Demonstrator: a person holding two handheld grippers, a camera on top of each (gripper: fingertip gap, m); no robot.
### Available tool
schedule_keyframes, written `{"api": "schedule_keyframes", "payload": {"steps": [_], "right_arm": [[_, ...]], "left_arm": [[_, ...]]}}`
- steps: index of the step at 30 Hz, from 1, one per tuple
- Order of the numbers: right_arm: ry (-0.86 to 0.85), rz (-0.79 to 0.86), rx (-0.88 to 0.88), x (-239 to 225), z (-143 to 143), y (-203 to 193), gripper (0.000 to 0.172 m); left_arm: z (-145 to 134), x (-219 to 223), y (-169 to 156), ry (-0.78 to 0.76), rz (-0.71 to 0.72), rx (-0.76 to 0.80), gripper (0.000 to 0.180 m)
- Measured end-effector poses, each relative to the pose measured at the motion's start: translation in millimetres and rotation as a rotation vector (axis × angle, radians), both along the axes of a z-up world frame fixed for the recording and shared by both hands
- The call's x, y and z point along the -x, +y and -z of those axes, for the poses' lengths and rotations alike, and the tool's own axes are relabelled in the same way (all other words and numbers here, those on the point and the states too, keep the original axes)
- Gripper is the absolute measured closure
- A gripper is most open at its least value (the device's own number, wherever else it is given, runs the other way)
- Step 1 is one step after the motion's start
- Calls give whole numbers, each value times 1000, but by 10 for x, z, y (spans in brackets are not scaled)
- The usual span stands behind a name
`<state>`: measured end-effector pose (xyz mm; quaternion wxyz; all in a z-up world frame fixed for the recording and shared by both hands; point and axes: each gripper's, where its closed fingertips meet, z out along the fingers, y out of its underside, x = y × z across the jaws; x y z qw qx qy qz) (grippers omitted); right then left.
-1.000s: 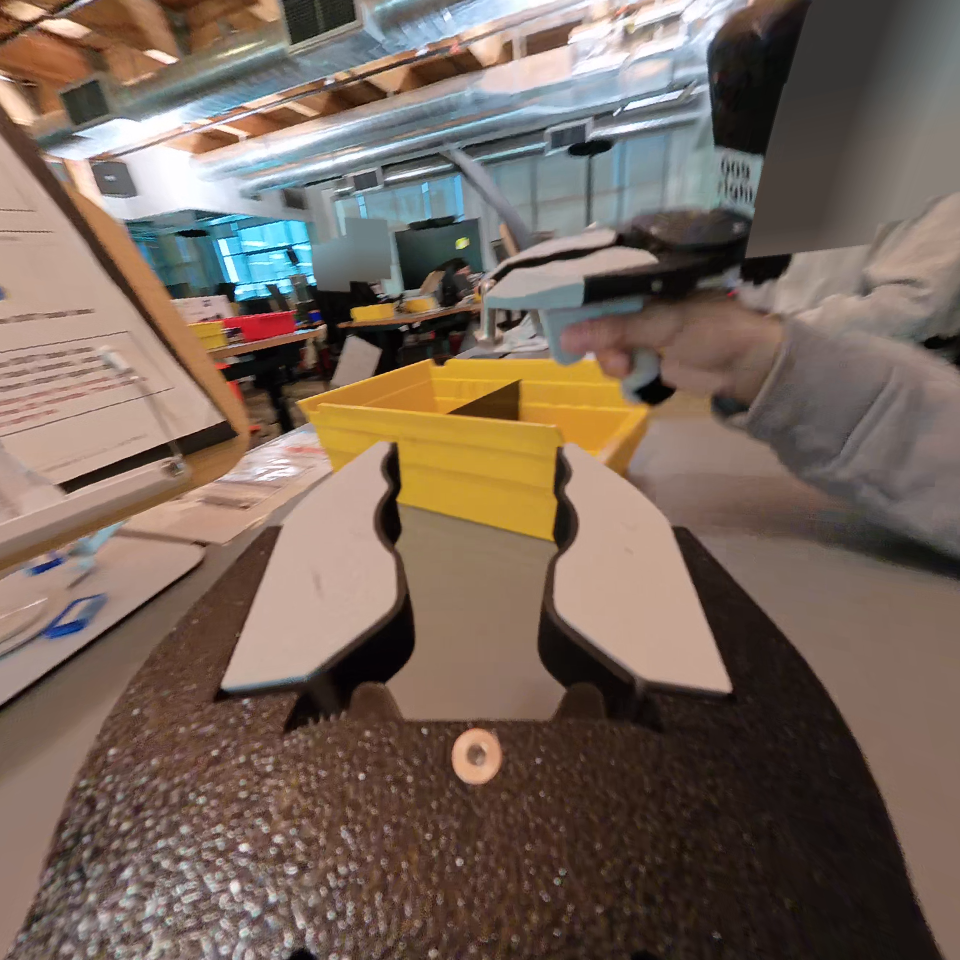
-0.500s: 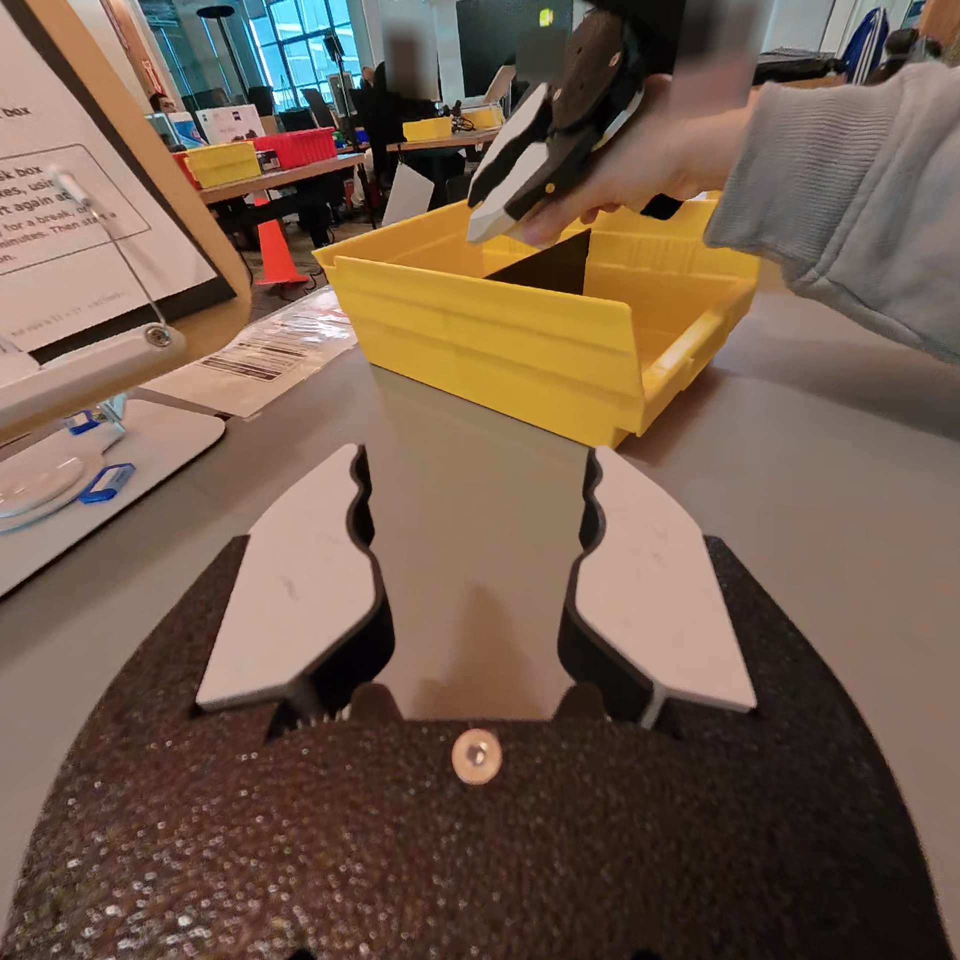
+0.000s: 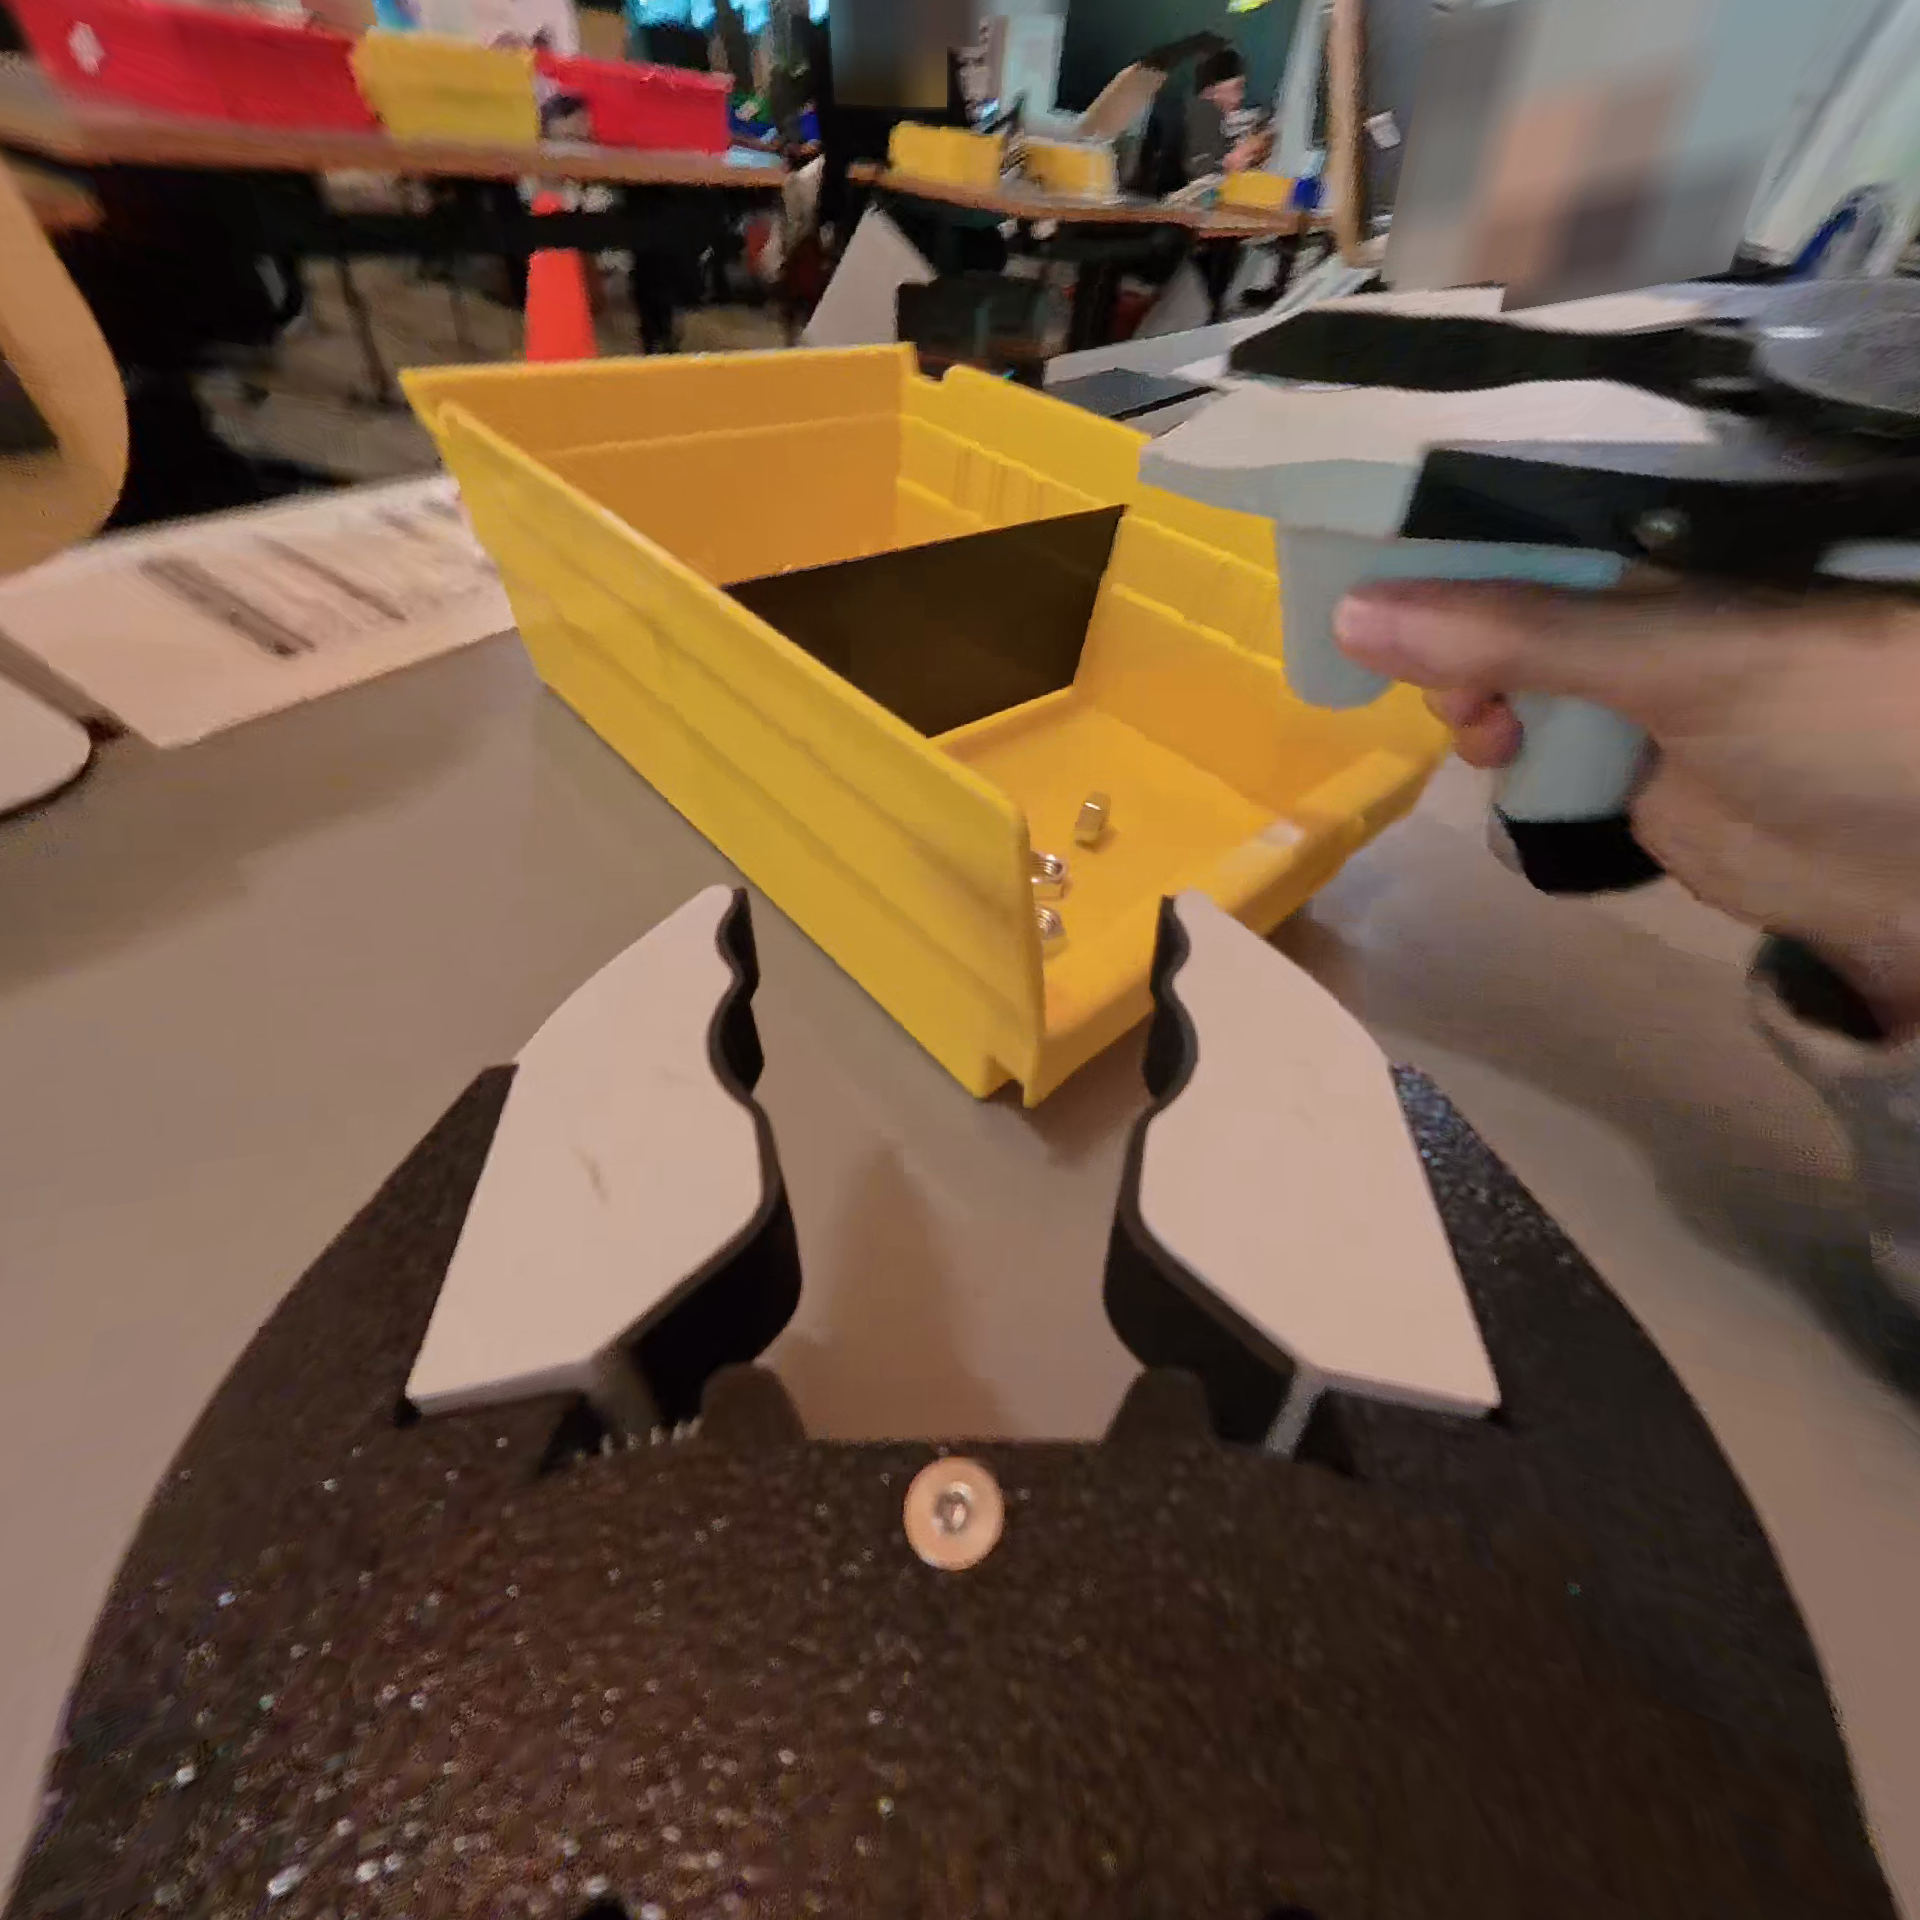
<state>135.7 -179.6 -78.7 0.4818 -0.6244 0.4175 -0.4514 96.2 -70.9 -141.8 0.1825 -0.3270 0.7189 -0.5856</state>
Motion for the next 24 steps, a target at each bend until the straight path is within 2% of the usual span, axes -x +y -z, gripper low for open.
{"api": "schedule_keyframes", "payload": {"steps": [5,7,8,11,15,18,20,24], "right_arm": [[2,13,49,53,-88,147,92],[23,0,57,74,-77,232,88],[34,-13,60,88,-72,282,85],[45,-39,60,129,-82,394,84],[54,-75,56,211,-145,527,84],[55,-180,29,351,-239,807,84],[62,-318,1,546,-355,1142,84],[-6,-577,-110,833,-830,1924,91]], "left_arm": [[110,-256,-132,60,-144,-108,116],[121,-317,-137,-24,-134,-190,133],[124,-345,-96,-65,-149,-237,156],[135,-403,119,-109,-200,-327,167],[136,-377,560,-91,-229,-322,173],[136,-202,955,-72,-228,-294,175],[135,-44,1259,-61,-248,-286,175],[133,309,1857,-39,-331,-274,176]]}}
